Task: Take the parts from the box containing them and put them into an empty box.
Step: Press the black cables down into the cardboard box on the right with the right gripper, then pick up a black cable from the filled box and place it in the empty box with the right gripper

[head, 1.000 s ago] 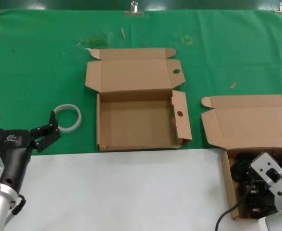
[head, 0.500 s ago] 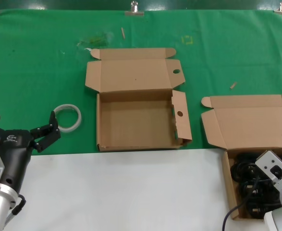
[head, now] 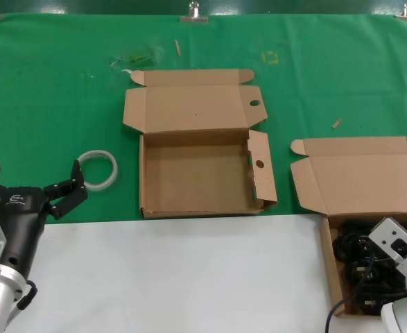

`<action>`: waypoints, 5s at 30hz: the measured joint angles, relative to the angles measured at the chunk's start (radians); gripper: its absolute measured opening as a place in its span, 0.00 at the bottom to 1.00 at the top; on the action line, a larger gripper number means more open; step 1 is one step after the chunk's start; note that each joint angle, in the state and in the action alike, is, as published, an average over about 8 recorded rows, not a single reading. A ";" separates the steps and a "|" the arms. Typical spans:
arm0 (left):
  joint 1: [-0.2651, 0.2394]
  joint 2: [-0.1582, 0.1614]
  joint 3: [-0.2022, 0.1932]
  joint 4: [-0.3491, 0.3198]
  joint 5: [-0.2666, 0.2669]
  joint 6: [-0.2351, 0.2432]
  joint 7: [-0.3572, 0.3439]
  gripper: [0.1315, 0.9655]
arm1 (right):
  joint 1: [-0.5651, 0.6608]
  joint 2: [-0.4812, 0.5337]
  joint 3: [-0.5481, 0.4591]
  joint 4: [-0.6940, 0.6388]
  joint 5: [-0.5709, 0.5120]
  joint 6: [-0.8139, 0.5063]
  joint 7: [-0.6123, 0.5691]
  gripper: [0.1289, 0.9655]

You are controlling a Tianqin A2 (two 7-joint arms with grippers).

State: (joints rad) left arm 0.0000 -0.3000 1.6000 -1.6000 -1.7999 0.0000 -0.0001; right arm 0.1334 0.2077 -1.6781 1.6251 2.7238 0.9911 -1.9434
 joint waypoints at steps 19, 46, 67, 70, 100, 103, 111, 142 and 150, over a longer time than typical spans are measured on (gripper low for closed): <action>0.000 0.000 0.000 0.000 0.000 0.000 0.000 1.00 | -0.008 0.000 -0.010 0.020 -0.002 0.027 -0.013 0.63; 0.000 0.000 0.000 0.000 0.000 0.000 0.000 1.00 | -0.021 0.000 -0.027 0.136 -0.051 0.102 -0.011 0.10; 0.000 0.000 0.000 0.000 0.000 0.000 0.000 1.00 | 0.175 0.000 -0.304 0.040 0.017 -0.091 0.138 0.10; 0.000 0.000 0.000 0.000 0.000 0.000 0.000 1.00 | 0.208 0.000 -0.358 0.004 0.023 -0.141 0.216 0.10; 0.000 0.000 0.000 0.000 0.000 0.000 0.000 1.00 | 0.396 0.009 -0.803 -0.070 0.029 -0.266 0.808 0.10; 0.000 0.000 0.000 0.000 0.000 0.000 0.000 1.00 | 0.377 0.009 -0.772 -0.071 0.029 -0.228 0.753 0.10; 0.000 0.000 0.000 0.000 0.000 0.000 0.000 1.00 | 0.314 0.013 -0.657 -0.059 0.029 -0.116 0.534 0.10; 0.000 0.000 0.000 0.000 0.000 0.000 0.000 1.00 | 0.235 0.015 -0.561 -0.013 0.028 -0.157 0.462 0.10; 0.000 0.000 0.000 0.000 0.000 0.000 0.000 1.00 | 0.291 0.016 -0.669 -0.038 0.029 -0.200 0.597 0.10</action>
State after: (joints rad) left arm 0.0000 -0.3000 1.6000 -1.6000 -1.7997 0.0000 -0.0003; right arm 0.4242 0.2238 -2.3474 1.5876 2.7527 0.7914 -1.3464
